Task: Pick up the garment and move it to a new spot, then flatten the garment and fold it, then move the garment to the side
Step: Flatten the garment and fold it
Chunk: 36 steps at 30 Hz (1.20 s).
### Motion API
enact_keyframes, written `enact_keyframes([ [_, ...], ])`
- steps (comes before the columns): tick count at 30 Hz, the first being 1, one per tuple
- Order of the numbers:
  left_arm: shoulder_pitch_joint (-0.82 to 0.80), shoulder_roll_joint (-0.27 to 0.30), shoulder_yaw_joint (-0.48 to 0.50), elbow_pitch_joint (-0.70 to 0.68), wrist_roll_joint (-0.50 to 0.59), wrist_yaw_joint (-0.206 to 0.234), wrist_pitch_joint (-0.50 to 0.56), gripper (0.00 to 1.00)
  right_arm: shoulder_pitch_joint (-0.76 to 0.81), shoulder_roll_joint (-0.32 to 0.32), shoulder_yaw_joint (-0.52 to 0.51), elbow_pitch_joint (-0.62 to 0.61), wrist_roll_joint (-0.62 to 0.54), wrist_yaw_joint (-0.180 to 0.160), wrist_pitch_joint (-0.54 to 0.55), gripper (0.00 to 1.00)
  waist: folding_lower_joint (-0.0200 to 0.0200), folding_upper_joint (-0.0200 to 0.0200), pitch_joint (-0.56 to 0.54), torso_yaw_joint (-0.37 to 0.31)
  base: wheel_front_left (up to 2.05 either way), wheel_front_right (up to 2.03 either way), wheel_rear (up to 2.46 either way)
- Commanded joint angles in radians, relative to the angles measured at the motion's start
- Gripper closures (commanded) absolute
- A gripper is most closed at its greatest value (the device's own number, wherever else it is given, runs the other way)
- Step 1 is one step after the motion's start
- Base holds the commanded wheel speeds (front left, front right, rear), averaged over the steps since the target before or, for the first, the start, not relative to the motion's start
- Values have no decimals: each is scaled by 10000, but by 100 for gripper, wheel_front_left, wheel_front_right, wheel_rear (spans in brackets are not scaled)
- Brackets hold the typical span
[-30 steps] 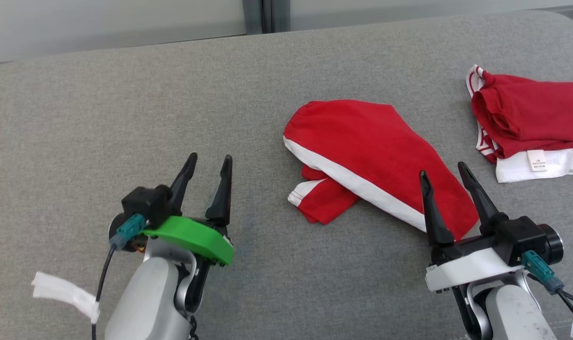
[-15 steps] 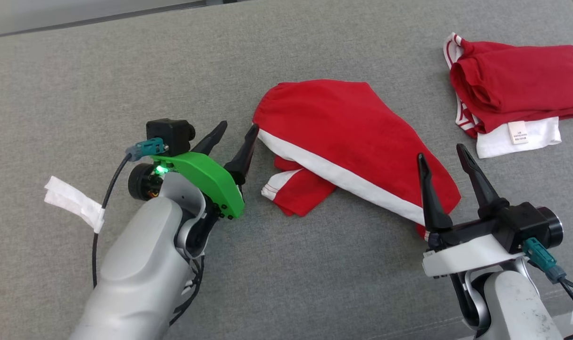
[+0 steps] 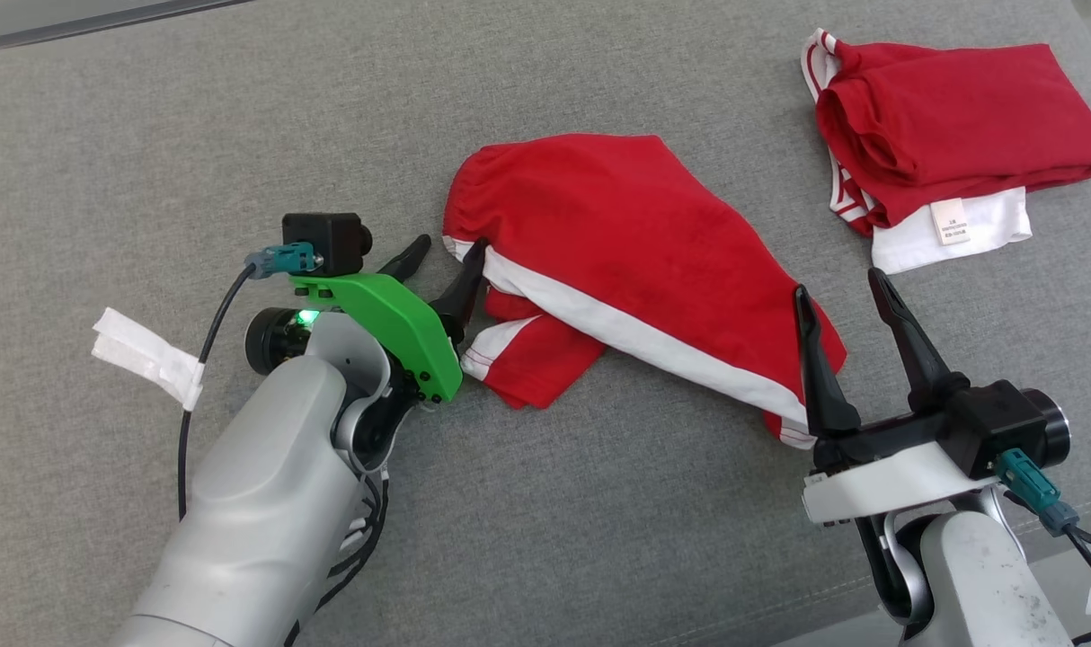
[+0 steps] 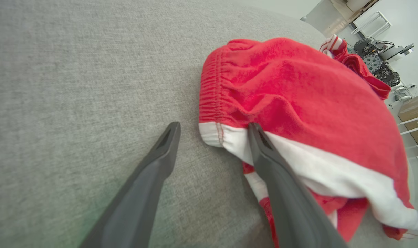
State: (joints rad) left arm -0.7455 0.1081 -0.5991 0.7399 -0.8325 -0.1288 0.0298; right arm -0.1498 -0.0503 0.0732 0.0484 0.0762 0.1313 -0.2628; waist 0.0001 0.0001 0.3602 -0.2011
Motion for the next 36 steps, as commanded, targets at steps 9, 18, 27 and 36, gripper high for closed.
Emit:
enact_keyframes([
  [9,-362,238,-668,10,-433,-21,-229,100,-152,-5,47,115,123,-10,-25,0,-1,-1,-44,-39,0,0,0],
  [18,-459,570,-1211,30,-257,-21,-1333,100,146,-5,47,366,-152,-10,-25,0,-1,-1,-327,96,0,0,0],
  [27,-328,856,-1247,202,-2,22,-2134,100,927,-16,946,943,-1355,-10,-25,0,-1,-1,-709,249,0,0,0],
  [36,23,1083,-1165,257,-209,173,-2099,100,824,-13,601,1819,-1946,-10,-25,0,-1,-1,-1059,205,0,0,0],
])
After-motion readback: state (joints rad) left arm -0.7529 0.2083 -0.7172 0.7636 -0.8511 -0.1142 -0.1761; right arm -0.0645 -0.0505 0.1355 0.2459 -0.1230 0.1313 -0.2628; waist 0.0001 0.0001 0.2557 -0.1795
